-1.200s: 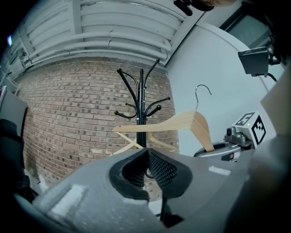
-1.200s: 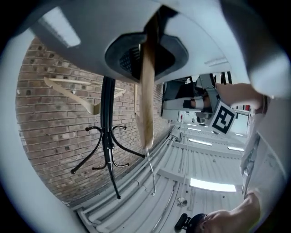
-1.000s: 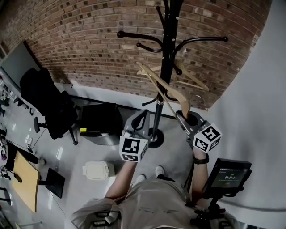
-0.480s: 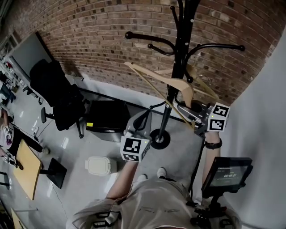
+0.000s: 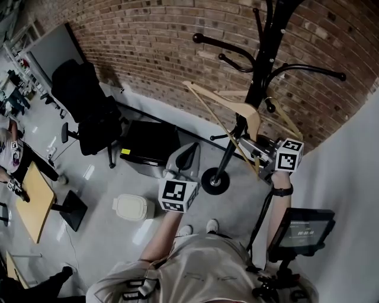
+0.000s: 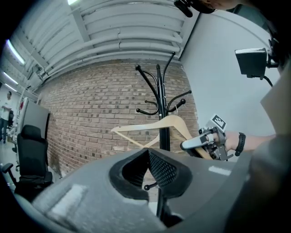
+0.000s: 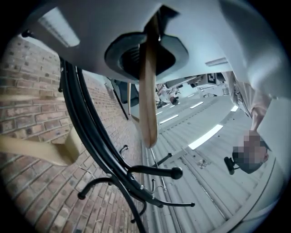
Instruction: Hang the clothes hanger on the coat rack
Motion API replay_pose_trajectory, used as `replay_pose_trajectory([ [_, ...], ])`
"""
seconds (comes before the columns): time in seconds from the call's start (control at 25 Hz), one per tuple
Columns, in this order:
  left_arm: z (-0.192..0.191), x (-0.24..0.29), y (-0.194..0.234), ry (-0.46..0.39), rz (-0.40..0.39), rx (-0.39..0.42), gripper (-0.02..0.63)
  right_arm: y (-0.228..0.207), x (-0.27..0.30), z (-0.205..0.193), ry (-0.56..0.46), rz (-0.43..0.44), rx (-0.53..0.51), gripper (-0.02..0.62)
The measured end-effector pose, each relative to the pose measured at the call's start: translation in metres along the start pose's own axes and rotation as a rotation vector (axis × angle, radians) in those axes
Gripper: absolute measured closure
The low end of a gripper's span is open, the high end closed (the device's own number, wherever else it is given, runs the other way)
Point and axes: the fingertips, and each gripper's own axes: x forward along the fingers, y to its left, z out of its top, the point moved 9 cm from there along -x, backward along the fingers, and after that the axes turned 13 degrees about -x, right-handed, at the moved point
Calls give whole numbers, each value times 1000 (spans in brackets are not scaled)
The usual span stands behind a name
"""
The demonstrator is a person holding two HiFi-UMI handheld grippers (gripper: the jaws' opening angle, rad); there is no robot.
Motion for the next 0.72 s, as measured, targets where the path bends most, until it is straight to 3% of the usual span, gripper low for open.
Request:
replay_pose_trajectory([
  [0.12,-2,-5,1,15,6,-19,606,-4,3,-13,-4,-53,9,581],
  [0.24,-5,-6,-2,24,5,-27,604,-7,0,-19,-61,-96,4,530],
  [0.36,-6,-5,-6,21,-8,-24,606,-10,-9,-31,-34,-186,-63,462],
  [0.72,-12,-4,-22,35,-98,-20,606,17,-63,-48,-11,-425,-132,456],
])
